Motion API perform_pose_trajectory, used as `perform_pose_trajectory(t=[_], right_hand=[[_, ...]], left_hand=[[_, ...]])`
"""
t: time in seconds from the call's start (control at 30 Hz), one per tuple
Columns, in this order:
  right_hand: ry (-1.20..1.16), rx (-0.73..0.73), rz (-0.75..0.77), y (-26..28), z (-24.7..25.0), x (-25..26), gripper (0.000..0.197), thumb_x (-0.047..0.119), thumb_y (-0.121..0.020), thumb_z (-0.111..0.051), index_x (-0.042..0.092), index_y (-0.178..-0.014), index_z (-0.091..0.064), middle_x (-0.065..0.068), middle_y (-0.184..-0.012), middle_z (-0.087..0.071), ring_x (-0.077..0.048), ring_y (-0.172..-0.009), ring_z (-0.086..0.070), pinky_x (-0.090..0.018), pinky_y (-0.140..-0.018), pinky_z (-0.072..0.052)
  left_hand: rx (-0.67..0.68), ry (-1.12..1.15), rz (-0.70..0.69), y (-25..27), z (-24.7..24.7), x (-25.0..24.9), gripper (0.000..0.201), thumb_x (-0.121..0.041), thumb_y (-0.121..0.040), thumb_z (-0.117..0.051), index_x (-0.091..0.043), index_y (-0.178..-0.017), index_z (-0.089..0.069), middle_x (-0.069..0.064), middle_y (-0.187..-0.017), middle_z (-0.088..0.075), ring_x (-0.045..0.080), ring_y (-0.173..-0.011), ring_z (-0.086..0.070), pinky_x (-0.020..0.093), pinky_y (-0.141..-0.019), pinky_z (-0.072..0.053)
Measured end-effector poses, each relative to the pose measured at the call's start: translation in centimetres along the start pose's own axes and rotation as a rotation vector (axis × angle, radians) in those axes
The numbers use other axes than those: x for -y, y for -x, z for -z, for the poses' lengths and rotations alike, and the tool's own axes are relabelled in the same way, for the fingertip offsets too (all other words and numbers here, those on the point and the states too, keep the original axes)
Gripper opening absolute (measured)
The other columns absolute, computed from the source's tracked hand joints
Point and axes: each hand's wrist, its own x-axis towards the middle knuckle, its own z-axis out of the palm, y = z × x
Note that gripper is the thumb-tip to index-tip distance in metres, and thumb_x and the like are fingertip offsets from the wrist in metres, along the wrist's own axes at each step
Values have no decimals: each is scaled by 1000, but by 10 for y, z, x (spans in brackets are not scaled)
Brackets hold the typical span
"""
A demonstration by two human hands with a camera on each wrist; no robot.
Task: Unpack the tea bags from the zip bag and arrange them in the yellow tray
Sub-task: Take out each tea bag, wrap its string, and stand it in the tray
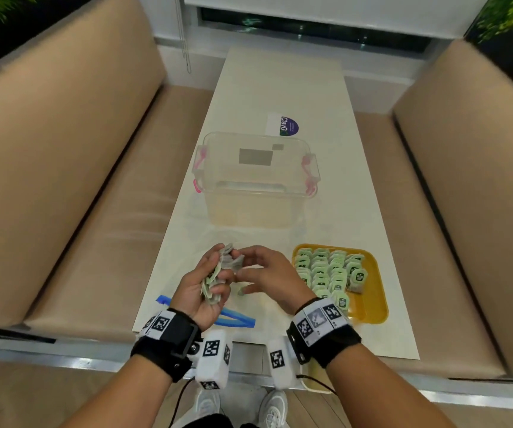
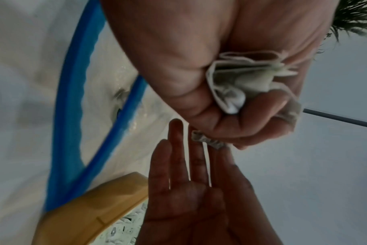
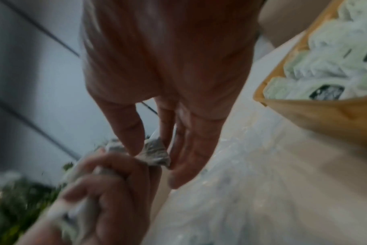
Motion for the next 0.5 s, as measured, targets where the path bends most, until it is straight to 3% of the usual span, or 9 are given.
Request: perform_pose_trajectory(t=[0.07,0.13,0.2,0.3,0.37,0.43,0.5], right_hand=[[28,-49,25,2,-1,-2,25,1,-82,-70,6,-106,-67,-15,-94,-67,-24,-79,-70,-49,-72,-61],[49,-96,60,4,0,-3,15,0,-84,-68,2,-99,-65,-16,-86,-64,-24,-70,-69,-46,-66,-61],[97,-124,90,6,3,-4,10,2,-83,-69,6,-91,-64,-13,-82,-64,-26,-69,-71,-39,-60,-60],[146,-193,123,10,10,-6,7,5,-83,-67,10,-79,-62,-14,-80,-68,-26,-69,-72,-46,-60,-60],[118,-221,98,9,13,-6,8,9,-83,-69,10,-84,-61,-12,-87,-67,-24,-72,-71,-47,-58,-60],[106,-222,6,6,13,-9,26,18,-81,-76,13,-100,-59,-6,-101,-63,-21,-80,-69,-37,-56,-59],[-11,-123,-125,4,11,-9,40,20,-82,-76,13,-116,-56,-7,-111,-63,-23,-89,-68,-35,-61,-59]], left_hand=[[-5,-14,0,-8,3,5,63,-16,-59,-97,-17,-113,-65,10,-105,-66,9,-56,-52,15,-36,-38],[-44,-53,-5,-13,6,8,50,-23,-75,-85,-17,-119,-62,8,-107,-66,11,-56,-53,16,-36,-34],[-100,-89,-15,-17,7,11,36,-26,-88,-68,-18,-123,-59,5,-106,-66,10,-54,-53,15,-36,-32],[-163,-136,-67,-20,7,15,28,-25,-89,-63,-17,-115,-66,5,-105,-67,9,-54,-53,15,-37,-31],[-176,-145,-80,-20,7,18,26,-24,-88,-63,-18,-113,-69,5,-106,-68,10,-55,-54,15,-37,-32],[-167,-143,-60,-21,8,20,32,-23,-89,-62,-18,-120,-67,5,-110,-69,10,-55,-55,15,-37,-33],[-142,-127,-22,-22,7,22,40,-23,-92,-60,-17,-131,-61,6,-114,-68,10,-55,-55,15,-37,-35]])
